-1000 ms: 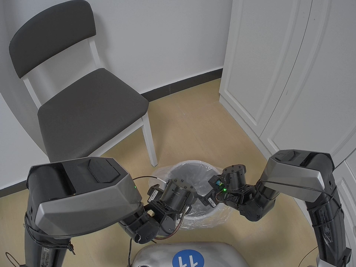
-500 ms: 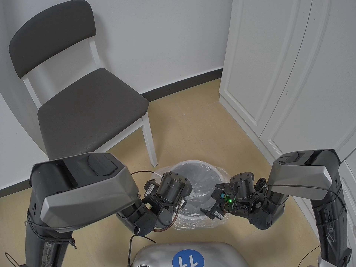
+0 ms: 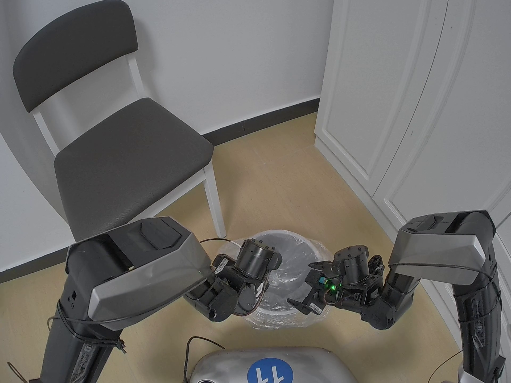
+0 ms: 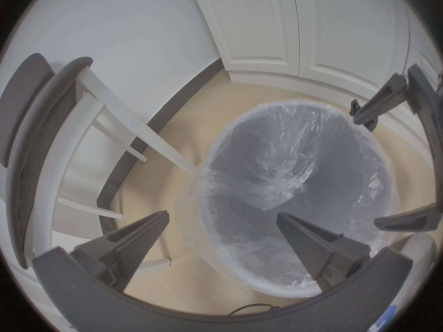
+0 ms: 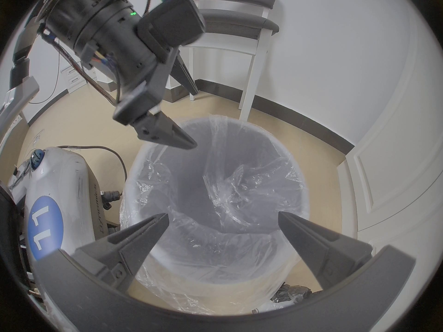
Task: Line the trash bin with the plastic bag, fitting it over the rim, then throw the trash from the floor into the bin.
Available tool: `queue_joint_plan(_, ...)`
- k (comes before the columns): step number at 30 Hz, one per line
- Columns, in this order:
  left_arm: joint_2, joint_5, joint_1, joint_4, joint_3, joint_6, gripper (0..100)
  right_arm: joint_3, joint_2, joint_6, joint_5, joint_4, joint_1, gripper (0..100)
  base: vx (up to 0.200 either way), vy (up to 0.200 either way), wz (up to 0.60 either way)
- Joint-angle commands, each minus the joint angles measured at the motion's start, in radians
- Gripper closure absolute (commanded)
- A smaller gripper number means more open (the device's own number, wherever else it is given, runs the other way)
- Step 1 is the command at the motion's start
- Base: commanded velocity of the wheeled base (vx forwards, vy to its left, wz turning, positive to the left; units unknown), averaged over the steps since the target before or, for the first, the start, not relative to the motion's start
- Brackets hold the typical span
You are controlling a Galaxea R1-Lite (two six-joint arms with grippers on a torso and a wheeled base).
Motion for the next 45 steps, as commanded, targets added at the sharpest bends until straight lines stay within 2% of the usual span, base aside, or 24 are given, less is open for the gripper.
queue_joint_plan(1, 0.04, 0.001, 0.011, 0.03, -0.046, -0.002, 0, 0.01, -0.006, 0.0, 0.001, -0.001, 0.005, 0, 0.0, 0.0, 0.0)
queue_joint_plan(8, -0.022, 0.001, -0.004, -0.01, 0.093, -0.019, 0, 0.038, -0.001, 0.0, 0.001, -0.042, 0.029, 0, 0.0, 0.0, 0.0)
queue_joint_plan(17, -0.055, 0.001, -0.044, -0.158, 0.264, -0.025, 0, 0.071, 0.017, 0.0, 0.0, -0.061, 0.071, 0, 0.0, 0.0, 0.0)
queue_joint_plan(21, -0.048, 0.001, -0.052, -0.208, 0.294, -0.027, 0, 0.081, 0.037, -0.002, 0.0, -0.071, 0.084, 0, 0.0, 0.0, 0.0)
queue_joint_plan(27, -0.042, 0.001, -0.056, -0.212, 0.319, -0.028, 0, 0.081, 0.037, -0.002, 0.0, -0.084, 0.088, 0, 0.0, 0.0, 0.0)
queue_joint_plan(36, -0.071, 0.001, -0.064, -0.261, 0.33, -0.045, 0, 0.028, -0.021, 0.01, -0.016, -0.09, 0.036, 0, 0.0, 0.0, 0.0)
queue_joint_plan(40, -0.071, 0.001, -0.071, -0.263, 0.333, -0.048, 0, -0.048, -0.009, 0.016, -0.106, -0.067, 0.01, 0, 0.0, 0.0, 0.0)
queue_joint_plan(44, -0.075, 0.001, -0.084, -0.301, 0.337, -0.047, 0, -0.157, 0.04, 0.127, -0.207, 0.002, 0.016, 0, 0.0, 0.0, 0.0)
queue_joint_plan(45, -0.077, 0.001, -0.085, -0.306, 0.337, -0.047, 0, -0.162, 0.038, 0.133, -0.215, 0.013, 0.016, 0, 0.0, 0.0, 0.0)
